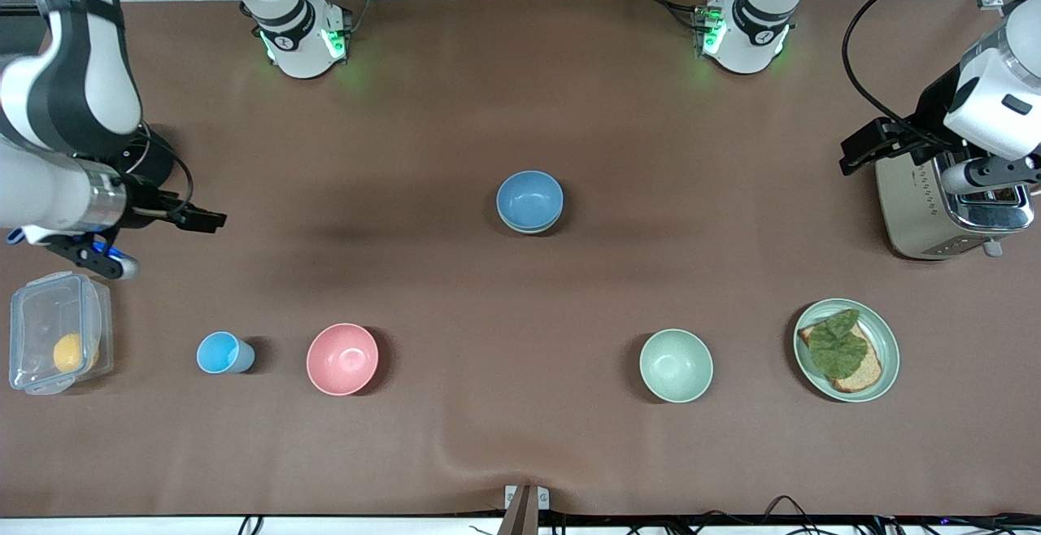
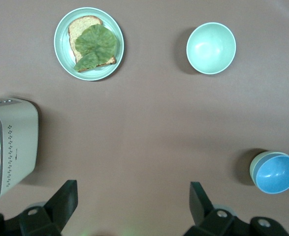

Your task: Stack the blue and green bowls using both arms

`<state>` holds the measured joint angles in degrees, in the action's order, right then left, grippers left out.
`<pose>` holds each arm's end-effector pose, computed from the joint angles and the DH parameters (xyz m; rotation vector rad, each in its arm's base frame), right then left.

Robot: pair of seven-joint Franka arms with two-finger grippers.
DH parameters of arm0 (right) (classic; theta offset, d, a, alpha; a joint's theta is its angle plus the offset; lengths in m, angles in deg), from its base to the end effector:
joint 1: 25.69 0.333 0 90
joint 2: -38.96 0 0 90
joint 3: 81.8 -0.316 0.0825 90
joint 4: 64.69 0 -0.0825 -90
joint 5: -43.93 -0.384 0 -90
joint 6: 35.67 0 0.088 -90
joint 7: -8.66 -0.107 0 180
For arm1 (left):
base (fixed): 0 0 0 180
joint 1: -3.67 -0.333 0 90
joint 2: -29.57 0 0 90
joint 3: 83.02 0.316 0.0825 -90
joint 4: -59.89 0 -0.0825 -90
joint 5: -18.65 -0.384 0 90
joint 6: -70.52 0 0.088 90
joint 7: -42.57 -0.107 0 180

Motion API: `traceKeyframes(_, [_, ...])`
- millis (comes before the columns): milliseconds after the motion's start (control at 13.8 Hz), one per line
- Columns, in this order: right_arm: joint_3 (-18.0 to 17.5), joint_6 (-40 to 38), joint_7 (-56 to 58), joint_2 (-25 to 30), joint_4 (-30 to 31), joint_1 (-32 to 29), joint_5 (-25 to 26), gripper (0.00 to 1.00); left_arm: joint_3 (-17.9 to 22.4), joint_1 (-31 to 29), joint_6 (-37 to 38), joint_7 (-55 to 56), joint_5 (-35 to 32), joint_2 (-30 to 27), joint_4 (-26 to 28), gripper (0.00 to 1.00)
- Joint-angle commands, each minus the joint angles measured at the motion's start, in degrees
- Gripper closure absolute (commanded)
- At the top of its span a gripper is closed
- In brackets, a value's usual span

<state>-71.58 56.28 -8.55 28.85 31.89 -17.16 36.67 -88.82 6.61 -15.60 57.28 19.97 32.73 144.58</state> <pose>0.5862 0.0019 0.4744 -3.0088 0.5346 0.4063 0.5584 -0.0867 0.6314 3.1151 0.1606 -0.0547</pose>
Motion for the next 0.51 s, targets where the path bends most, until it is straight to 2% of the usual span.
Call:
traceKeyframes(0, [-6.61,-1.07,5.24,2.46,-2.97,-5.62,3.64,0.0,-0.01,-0.39,1.04,-5.29,-1.31,-1.84,1.36,0.0])
traceKeyframes(145, [-7.14,-0.9,5.61,4.04,-4.2,-6.41,3.74,0.0,-0.01,-0.48,1.65,-6.62,-1.5,-2.36,1.36,0.0])
traceKeyframes(435, [-12.14,-1.5,9.1,6.94,-8.33,-9.04,3.91,0.0,-0.09,-1.0,2.27,-8.82,-1.41,-2.81,1.27,0.0])
